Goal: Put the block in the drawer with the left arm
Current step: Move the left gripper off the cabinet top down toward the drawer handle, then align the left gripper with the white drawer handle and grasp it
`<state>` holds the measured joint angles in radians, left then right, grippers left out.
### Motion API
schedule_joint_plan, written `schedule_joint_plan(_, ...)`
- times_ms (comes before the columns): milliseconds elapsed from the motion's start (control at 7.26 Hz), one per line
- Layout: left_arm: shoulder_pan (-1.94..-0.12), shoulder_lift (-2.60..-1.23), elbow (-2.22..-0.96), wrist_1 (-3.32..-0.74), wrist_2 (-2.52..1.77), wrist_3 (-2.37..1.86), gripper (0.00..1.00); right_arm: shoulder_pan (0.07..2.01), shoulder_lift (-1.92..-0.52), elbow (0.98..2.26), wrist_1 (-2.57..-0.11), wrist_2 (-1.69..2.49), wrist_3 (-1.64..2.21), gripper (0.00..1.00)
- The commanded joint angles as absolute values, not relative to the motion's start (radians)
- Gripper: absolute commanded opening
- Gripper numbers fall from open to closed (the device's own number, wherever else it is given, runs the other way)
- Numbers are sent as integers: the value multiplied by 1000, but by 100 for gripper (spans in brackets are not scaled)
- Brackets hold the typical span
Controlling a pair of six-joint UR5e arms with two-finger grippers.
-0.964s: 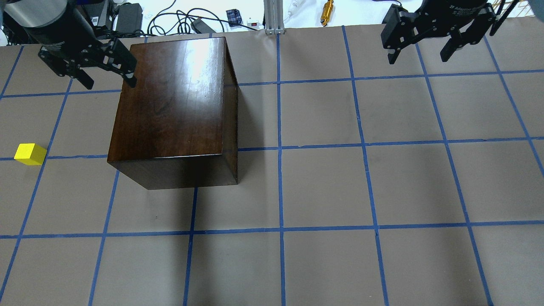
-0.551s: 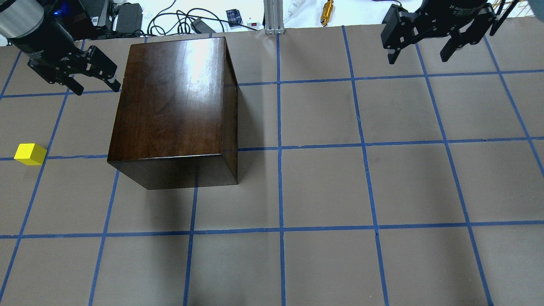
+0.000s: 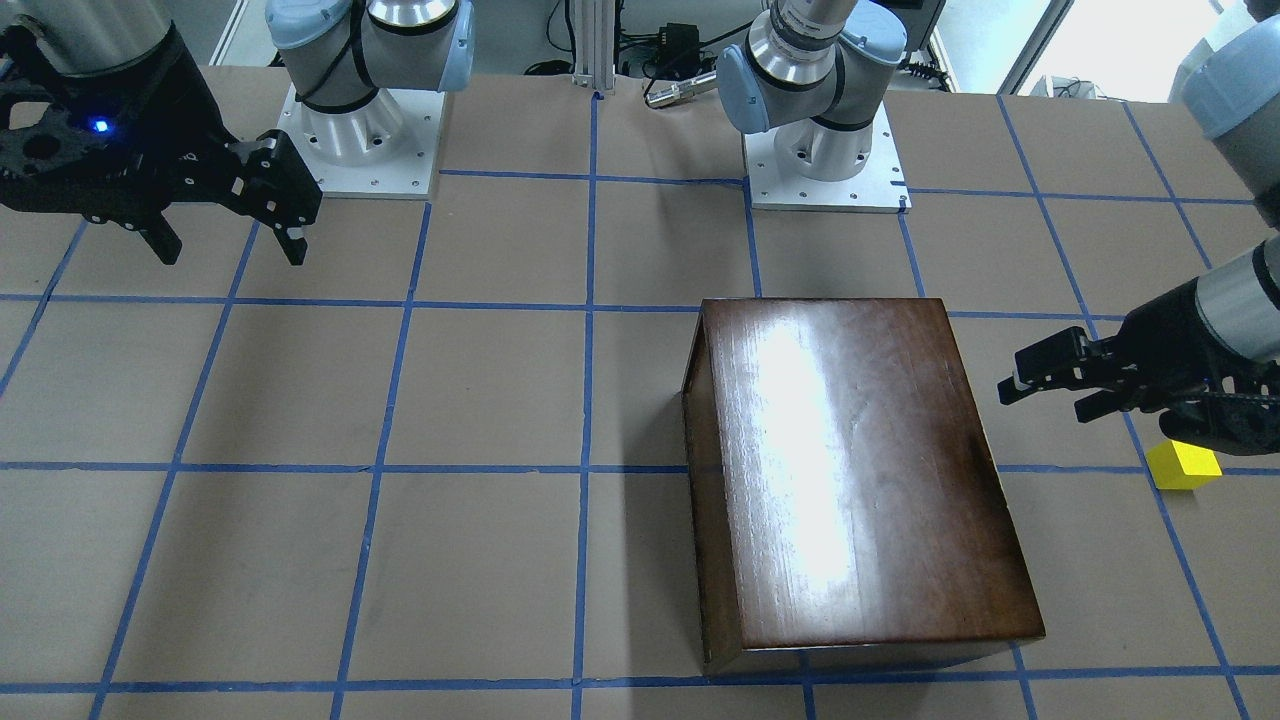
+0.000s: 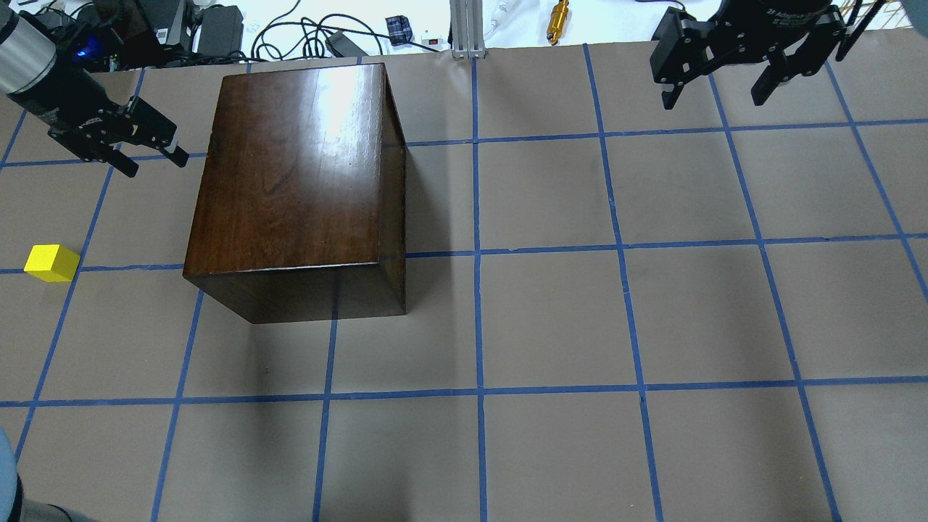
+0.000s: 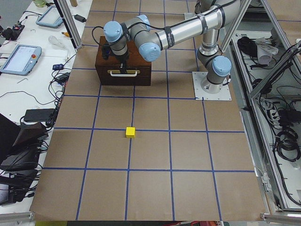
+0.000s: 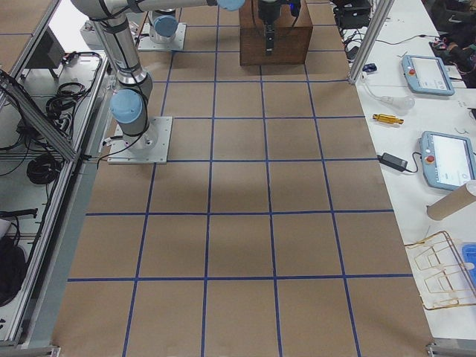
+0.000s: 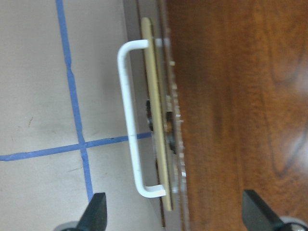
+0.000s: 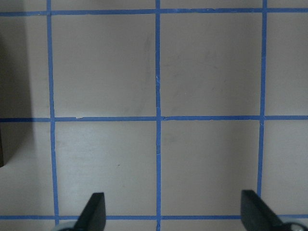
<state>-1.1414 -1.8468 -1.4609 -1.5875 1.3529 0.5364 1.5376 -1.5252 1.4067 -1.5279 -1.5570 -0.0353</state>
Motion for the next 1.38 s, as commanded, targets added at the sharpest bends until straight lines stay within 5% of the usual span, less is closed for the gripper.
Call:
schedule_joint_plan(0, -1112, -1888, -1470, -1551, 1353, 597, 99, 1539, -1526, 1407, -1528, -1557, -35, 100)
schedule_joint_plan(1240, -1118, -1963, -1525, -1447, 1351, 436, 98, 1539, -1525, 1407, -1528, -1557, -35, 100)
